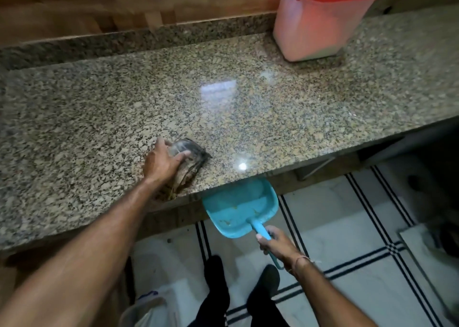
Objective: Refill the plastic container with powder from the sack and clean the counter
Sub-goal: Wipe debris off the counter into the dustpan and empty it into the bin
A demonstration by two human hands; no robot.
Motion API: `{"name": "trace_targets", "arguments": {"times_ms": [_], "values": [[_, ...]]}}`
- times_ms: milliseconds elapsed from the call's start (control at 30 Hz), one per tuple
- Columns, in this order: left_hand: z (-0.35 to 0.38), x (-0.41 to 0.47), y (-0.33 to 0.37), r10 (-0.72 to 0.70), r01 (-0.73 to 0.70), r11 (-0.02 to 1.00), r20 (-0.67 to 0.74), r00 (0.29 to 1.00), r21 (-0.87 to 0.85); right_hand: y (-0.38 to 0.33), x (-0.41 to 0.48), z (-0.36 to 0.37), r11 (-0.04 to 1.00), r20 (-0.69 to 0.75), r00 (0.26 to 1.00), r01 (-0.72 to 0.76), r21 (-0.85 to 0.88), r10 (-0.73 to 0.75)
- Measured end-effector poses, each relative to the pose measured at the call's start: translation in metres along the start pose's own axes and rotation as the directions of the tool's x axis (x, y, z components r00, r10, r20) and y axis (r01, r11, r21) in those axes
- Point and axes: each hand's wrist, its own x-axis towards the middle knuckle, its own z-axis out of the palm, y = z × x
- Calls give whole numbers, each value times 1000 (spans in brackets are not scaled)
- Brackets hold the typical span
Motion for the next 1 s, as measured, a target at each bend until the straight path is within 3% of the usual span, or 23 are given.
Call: {"name": "trace_targets", "arguments": {"times_ms": [133, 233, 367, 500, 633, 767, 900, 1000], "values": [[-8, -15, 24, 133, -116, 950, 38, 990, -289, 8, -7, -2, 1000, -25, 1000, -2, 14, 2], [-11, -20, 31, 231, -126, 900, 212, 950, -416, 11, -10, -4, 1000, -27, 1000, 0, 21, 1], [-14, -28, 42, 250, -104, 904, 316, 915, -414, 8, -14, -6, 999, -35, 999, 20, 27, -19], [-9, -34, 46, 365, -308, 915, 210, 907, -260, 2, -16, -7, 998, -45, 998, 52, 40, -50], [-2, -38, 44, 381, -374, 919, 33, 924, -127, -1, -18, -8, 995, -52, 996, 69, 77, -65], [4, -33, 41, 307, -304, 952, -77, 949, 45, 2, -19, -9, 993, -36, 997, 65, 102, -62], [4, -31, 40, 72, -87, 992, -158, 985, -90, 7, -21, -10, 993, -31, 998, 59, 98, -56], [4, -29, 34, 29, -65, 990, -272, 962, -123, 11, -22, -11, 994, -35, 998, 49, 103, -46]]}}
